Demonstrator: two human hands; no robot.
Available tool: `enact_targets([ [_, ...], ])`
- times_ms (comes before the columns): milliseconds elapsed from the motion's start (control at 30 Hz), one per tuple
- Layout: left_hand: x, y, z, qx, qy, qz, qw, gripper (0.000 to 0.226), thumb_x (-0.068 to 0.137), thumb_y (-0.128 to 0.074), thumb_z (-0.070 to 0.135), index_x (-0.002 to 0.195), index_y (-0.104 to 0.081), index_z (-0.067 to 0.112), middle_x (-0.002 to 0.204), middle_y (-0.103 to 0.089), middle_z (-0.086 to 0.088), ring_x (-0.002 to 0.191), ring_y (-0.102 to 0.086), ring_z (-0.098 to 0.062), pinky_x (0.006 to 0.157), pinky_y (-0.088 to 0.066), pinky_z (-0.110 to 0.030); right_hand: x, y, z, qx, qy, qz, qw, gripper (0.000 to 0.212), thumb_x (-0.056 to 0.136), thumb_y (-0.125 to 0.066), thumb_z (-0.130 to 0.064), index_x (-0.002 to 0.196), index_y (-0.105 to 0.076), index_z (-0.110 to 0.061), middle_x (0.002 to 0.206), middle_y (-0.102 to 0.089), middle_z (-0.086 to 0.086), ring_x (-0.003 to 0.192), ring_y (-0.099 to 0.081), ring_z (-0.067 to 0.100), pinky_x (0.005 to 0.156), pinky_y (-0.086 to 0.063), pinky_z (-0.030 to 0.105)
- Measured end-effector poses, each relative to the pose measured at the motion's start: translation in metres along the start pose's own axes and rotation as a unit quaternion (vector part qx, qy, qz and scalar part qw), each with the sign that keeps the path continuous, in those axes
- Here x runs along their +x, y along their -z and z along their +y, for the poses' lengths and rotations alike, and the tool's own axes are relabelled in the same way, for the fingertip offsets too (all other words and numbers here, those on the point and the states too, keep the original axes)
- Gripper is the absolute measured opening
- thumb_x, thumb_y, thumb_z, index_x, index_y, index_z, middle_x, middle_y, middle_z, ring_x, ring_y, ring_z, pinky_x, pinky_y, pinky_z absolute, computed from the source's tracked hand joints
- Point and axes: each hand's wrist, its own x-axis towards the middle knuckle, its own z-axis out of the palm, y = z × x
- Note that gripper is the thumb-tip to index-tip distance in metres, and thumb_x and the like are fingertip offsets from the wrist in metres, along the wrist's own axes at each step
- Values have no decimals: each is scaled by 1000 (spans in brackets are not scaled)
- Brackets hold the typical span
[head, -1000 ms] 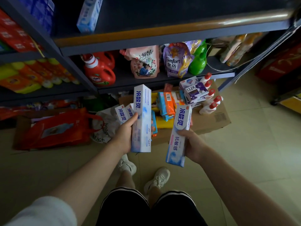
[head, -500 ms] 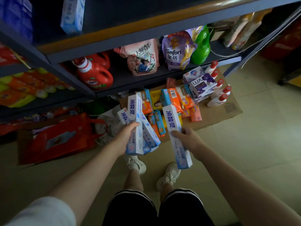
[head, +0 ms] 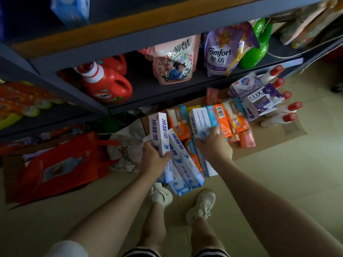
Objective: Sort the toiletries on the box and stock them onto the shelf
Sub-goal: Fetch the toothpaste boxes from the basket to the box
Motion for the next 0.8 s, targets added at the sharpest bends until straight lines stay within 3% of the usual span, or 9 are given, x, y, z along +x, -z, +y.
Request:
enact_targets([
  [100,10,-12,-1,-9,-9,30,999,70,68,-64,56,111,-39,8,110,-57,-13,97,-61,-31,81,-51,-45,23,-7,-11,-30,13,33,999,64,91,-48,-46,135,-29,-3,119,-59,14,104,-60,34,73,-45,37],
  [167,15,-17,-1,-1,-8,24,1000,75,61,-52,67,110,-36,13,112,-58,-12,98,-61,-32,81,-51,-48,33,-11,-16,-53,32,48,997,67,91,-48,-49,136,-28,-4,123,-56,13,108,-58,35,73,-44,38],
  [267,15,-16,3,25,-14,26,999,68,70,-54,62,114,-38,13,118,-54,-12,105,-57,-32,84,-50,-49,34,-17,-20,-57,46,57,996,66,92,-49,-49,137,-27,-6,132,-49,12,116,-54,33,77,-46,39],
  [367,12,-10,3,126,-16,45,991,71,79,-61,53,129,-37,7,132,-37,-14,120,-40,-33,97,-40,-47,22,-18,-17,-114,64,37,991,58,93,-50,-37,138,-26,-7,140,-36,14,126,-43,32,85,-47,42],
  [467,7,-1,-2,63,-5,9,998,75,76,-69,46,132,-35,8,138,-27,-15,122,-38,-32,100,-39,-47,7,-10,-15,-131,97,26,986,52,92,-51,-32,134,-30,-8,142,-28,14,124,-42,33,83,-48,43],
  [600,1,10,-2,-11,-2,-11,1000,95,67,-75,47,141,-24,15,137,-33,-9,123,-44,-27,99,-42,-48,-6,14,-36,-47,186,25,981,41,92,-50,-25,130,-41,-11,144,-28,10,122,-44,33,87,-49,49],
  [700,-1,20,-2,-37,1,-10,999,81,65,-72,49,131,-39,17,126,-49,-2,116,-51,-19,97,-44,-42,-14,37,-77,57,305,72,948,34,89,-54,-13,121,-52,-5,135,-40,13,113,-51,33,86,-48,47],
  [800,3,34,-8,-97,14,-64,993,43,76,-70,31,112,-51,20,105,-63,6,94,-61,-8,76,-49,-19,-22,57,-134,119,396,118,903,27,83,-50,-6,108,-58,1,118,-51,18,101,-56,33,85,-44,33],
])
